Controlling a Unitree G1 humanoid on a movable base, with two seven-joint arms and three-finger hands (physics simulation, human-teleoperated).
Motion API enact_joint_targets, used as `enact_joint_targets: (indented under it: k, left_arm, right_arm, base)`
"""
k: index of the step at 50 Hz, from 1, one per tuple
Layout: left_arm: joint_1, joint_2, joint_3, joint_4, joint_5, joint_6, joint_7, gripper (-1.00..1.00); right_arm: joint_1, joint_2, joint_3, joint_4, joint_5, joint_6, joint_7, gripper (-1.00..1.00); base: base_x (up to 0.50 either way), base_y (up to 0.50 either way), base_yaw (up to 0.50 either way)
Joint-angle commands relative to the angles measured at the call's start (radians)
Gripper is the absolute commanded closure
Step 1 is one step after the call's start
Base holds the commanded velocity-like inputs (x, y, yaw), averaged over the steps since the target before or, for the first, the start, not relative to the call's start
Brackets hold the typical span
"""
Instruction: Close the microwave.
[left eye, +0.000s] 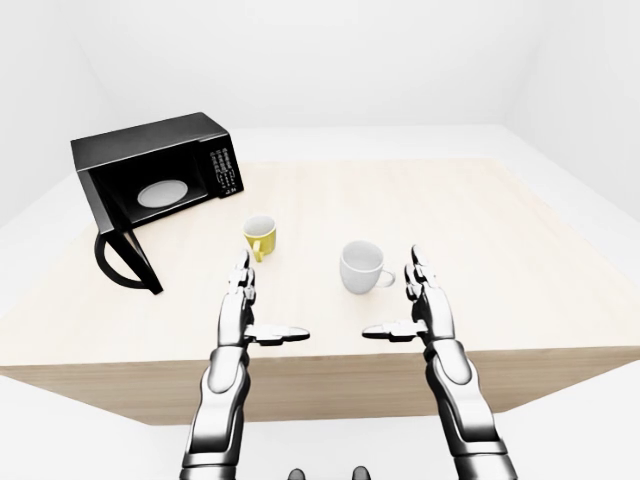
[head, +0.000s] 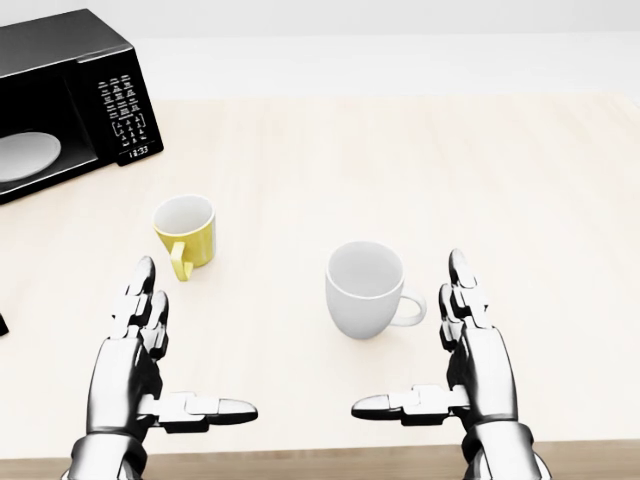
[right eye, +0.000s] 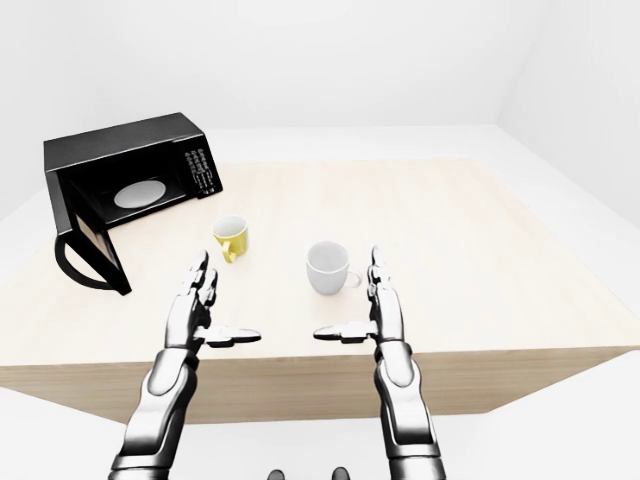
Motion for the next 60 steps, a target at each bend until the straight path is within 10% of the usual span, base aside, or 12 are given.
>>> enact_joint_targets:
  k: [1,20,22,23,33,52,60]
  left_arm:
    - [0.002,0.011,0.02,0.003,-0.006,-0.004,-0.021,-1.0]
    - [0.003,0.009,0.013,0.006,0.003,-0.005,-0.02,-1.0]
    - [0.014,0.004,0.01,-0.03,-0.015,0.028,-0.03,-1.0]
    - [0.073,0.0,-0.011,-0.209,0.01,0.089,-0.013,-1.0]
    - [0.251,-0.004,-0.011,-0.722,0.007,0.089,-0.039,-1.0]
    - [0.374,-0.029,0.008,-1.05,0.004,0.089,-0.056,-1.0]
    - [0.459,0.077,0.017,-1.05,-0.105,0.089,0.05,-1.0]
  right_arm:
    - [0.002,-0.012,-0.021,0.0,0.004,0.001,0.025,-1.0]
    - [0.004,-0.008,-0.011,0.004,-0.016,-0.001,0.014,-1.0]
    - [0.025,-0.005,-0.002,-0.056,-0.026,0.027,0.012,-1.0]
    - [0.068,-0.002,0.013,-0.181,-0.043,0.085,0.005,-1.0]
    - [0.207,0.005,0.054,-0.628,-0.106,0.088,0.003,-1.0]
    - [0.314,-0.005,0.107,-0.993,-0.171,0.088,-0.016,-1.0]
    - [0.353,0.025,0.112,-1.05,-0.213,0.088,0.001,-1.0]
  base:
    - [0.0,0.0,0.0]
    - [0.0,0.0,0.0]
    - [0.0,0.0,0.0]
    - [0.0,0.0,0.0]
    - [0.0,0.0,0.0]
    - [0.0,0.0,0.0]
    - [0.0,0.0,0.0]
